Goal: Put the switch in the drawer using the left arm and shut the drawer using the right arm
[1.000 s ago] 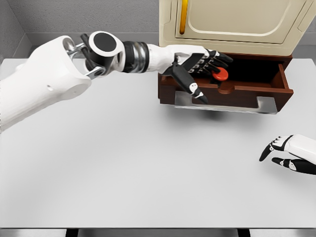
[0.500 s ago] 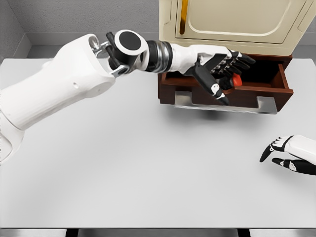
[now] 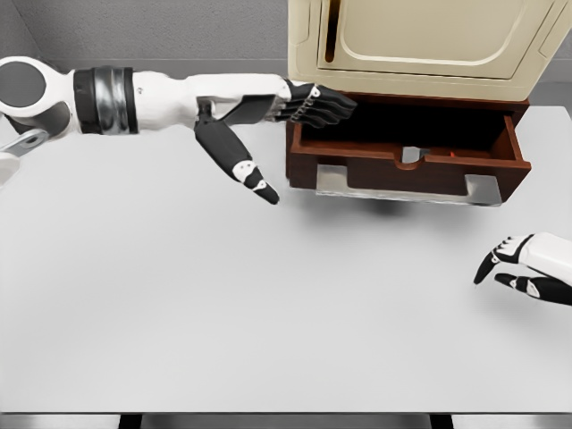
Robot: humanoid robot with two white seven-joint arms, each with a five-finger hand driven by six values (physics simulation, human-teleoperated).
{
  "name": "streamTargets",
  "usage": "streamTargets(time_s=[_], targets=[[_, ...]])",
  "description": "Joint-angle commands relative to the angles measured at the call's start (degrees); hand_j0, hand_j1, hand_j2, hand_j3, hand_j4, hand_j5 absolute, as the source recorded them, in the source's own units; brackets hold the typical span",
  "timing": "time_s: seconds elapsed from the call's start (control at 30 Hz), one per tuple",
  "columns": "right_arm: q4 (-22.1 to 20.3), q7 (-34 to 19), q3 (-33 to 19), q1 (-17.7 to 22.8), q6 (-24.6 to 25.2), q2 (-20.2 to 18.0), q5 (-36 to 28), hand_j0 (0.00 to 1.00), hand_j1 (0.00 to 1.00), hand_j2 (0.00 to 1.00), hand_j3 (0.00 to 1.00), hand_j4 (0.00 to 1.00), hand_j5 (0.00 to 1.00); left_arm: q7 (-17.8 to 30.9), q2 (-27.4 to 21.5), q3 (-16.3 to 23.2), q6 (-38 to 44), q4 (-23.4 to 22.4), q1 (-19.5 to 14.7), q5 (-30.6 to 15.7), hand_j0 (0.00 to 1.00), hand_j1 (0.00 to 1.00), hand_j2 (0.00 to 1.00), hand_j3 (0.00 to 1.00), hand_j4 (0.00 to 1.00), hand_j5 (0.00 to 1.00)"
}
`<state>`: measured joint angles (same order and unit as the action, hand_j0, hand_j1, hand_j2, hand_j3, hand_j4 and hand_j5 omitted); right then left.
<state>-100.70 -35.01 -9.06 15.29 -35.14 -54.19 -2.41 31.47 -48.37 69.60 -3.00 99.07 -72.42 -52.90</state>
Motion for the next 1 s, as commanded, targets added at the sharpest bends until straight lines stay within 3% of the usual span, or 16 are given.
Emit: streamTargets(time_s=[0.0,0.07,0.17,0.27,0.3,0.33,0.43,0.5,0.57,0.97], targets=[[0.0,0.0,0.0,-0.1,0.1,-0.4,-1.4,0.45,0.45,0.45,0.45,0.45,0.45,3.5,-12.5,0.0,-14.8,2.0,0.1,-1.4,1.00,1.00,1.00,1.00,1.00,1.00],[0.0,0.0,0.0,-1.2,0.1,-0.9,-1.7,0.46,0.46,0.46,0.46,0.46,0.46,3.5,-14.4,0.2,-16.3,2.0,0.2,-0.9,1.00,1.00,1.00,1.00,1.00,1.00],[0.0,0.0,0.3,-1.9,0.1,-2.0,-2.1,0.46,0.46,0.46,0.46,0.46,0.46,3.5,-16.1,2.6,-16.2,1.8,0.1,8.6,1.00,1.00,1.00,1.00,1.00,1.00],[0.0,0.0,2.5,-4.1,0.1,-2.8,-2.1,0.46,0.46,0.46,0.46,0.46,0.46,3.5,-17.0,3.0,-22.3,1.6,0.1,31.3,1.00,1.00,1.00,1.00,1.00,1.00],[0.0,0.0,3.3,-4.8,0.1,-2.8,-2.1,0.46,0.46,0.46,0.46,0.46,0.46,3.5,-17.6,3.3,-24.8,1.6,0.1,36.2,1.00,1.00,1.00,1.00,1.00,1.00],[0.0,0.0,4.2,-5.5,0.1,-2.8,-2.1,0.46,0.46,0.46,0.46,0.46,0.46,3.5,-18.0,2.9,-32.0,1.5,0.1,44.1,1.00,1.00,1.00,1.00,1.00,1.00],[0.0,0.0,5.6,-6.6,0.1,-2.8,-2.0,0.46,0.46,0.46,0.46,0.46,0.46,3.5,-18.1,-0.5,-32.0,0.6,-0.2,52.5,1.00,1.00,1.00,1.00,1.00,1.00],[0.0,0.0,7.0,-7.9,0.1,-2.8,-2.0,0.46,0.46,0.46,0.46,0.46,0.46,3.5,-17.5,-0.3,-32.0,0.2,0.2,52.6,1.00,1.00,1.00,1.00,1.00,1.00],[0.0,0.0,9.2,-9.9,0.1,-2.8,-2.0,0.46,0.46,0.46,0.46,0.46,0.46,3.5,-17.4,-0.3,-32.0,-2.9,0.2,52.6,1.00,1.00,1.00,1.00,1.00,1.00],[-0.1,0.0,11.8,-11.4,0.1,-4.6,-2.1,0.47,0.47,0.47,0.47,0.47,0.47,3.5,-16.9,-0.4,-32.0,-3.0,1.1,52.3,1.00,1.00,1.00,1.00,1.00,1.00]])
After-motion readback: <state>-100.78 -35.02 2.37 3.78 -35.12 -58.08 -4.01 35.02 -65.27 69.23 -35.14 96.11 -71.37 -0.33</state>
